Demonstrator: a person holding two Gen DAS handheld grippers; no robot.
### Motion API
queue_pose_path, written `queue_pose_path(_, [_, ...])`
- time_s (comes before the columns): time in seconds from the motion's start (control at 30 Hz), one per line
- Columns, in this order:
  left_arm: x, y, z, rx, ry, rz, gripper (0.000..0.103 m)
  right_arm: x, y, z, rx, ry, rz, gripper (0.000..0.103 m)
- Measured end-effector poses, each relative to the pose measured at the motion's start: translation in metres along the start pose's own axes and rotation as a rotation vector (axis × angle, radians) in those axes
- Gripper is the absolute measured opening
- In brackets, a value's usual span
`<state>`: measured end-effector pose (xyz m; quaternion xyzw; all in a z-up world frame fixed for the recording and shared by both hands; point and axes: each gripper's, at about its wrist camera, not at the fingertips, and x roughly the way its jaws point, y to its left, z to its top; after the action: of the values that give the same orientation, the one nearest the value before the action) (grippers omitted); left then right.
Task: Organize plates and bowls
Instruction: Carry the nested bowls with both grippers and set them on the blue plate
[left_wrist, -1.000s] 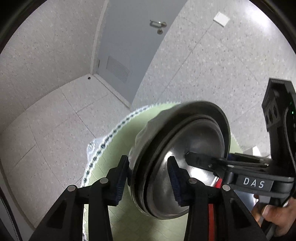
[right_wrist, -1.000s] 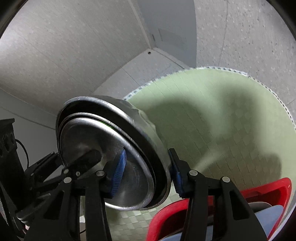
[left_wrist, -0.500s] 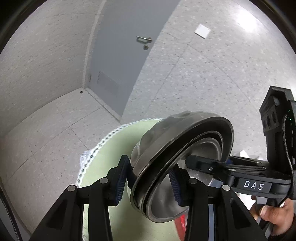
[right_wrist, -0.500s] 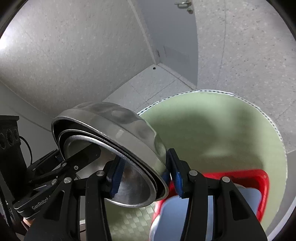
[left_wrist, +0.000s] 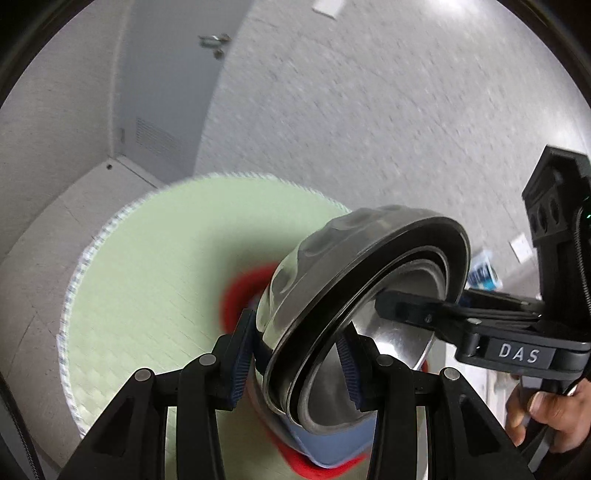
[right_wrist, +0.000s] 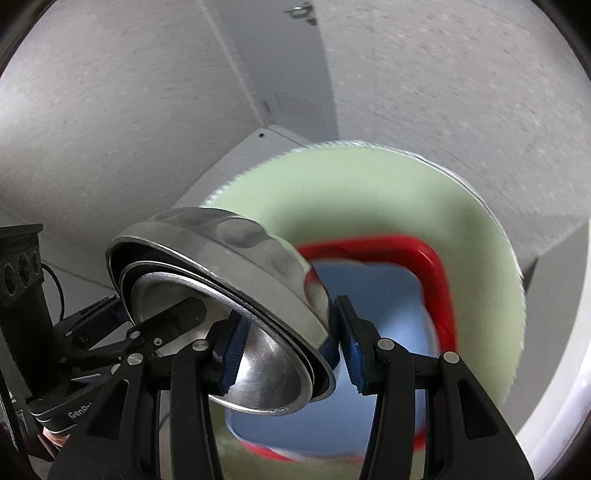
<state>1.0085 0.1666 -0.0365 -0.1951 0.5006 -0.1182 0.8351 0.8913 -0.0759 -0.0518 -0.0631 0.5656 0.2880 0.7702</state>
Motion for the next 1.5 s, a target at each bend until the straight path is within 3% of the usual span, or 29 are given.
queue_pose_path(0.17, [0.026,-0.019,-0.006,0.03,0.086,-0.014,0.037,0.0,-0.028,-0.016,0.051,0.029,-0.031,0.047])
queue_pose_path(0.4, [0.063,-0.016,0.009,0.026,0.18,-0.008,0.038,0.014,-0.048,-0.03,0.092,0.076,-0.056,0.047])
queue_pose_path(0.63, [0.085,-0.015,0.022,0.019,0.211,0.009,0.038,0.026,-0.049,-0.031,0.096,0.081,-0.075,0.047])
queue_pose_path(0.97, [0.091,-0.032,0.007,0.042,0.16,0.07,0.043,0.027,-0.049,-0.047,0.069,-0.009,-0.13,0.049])
queue_pose_path(1.23, [0.066,-0.047,-0.03,0.034,0.091,0.124,0.047,0.019,-0.047,-0.072,0.05,-0.103,-0.091,0.051])
queue_pose_path(1.33, [0.049,-0.057,-0.05,0.022,0.037,0.131,0.057,0.008,-0.05,-0.086,0.057,-0.147,-0.06,0.051])
queue_pose_path(1.4, [0.031,-0.065,-0.069,0.023,-0.022,0.136,0.067,-0.003,-0.051,-0.097,0.057,-0.185,-0.04,0.055])
queue_pose_path(1.5, [0.007,-0.078,-0.096,0.046,-0.087,0.17,0.073,-0.022,-0.049,-0.119,0.045,-0.243,-0.039,0.063])
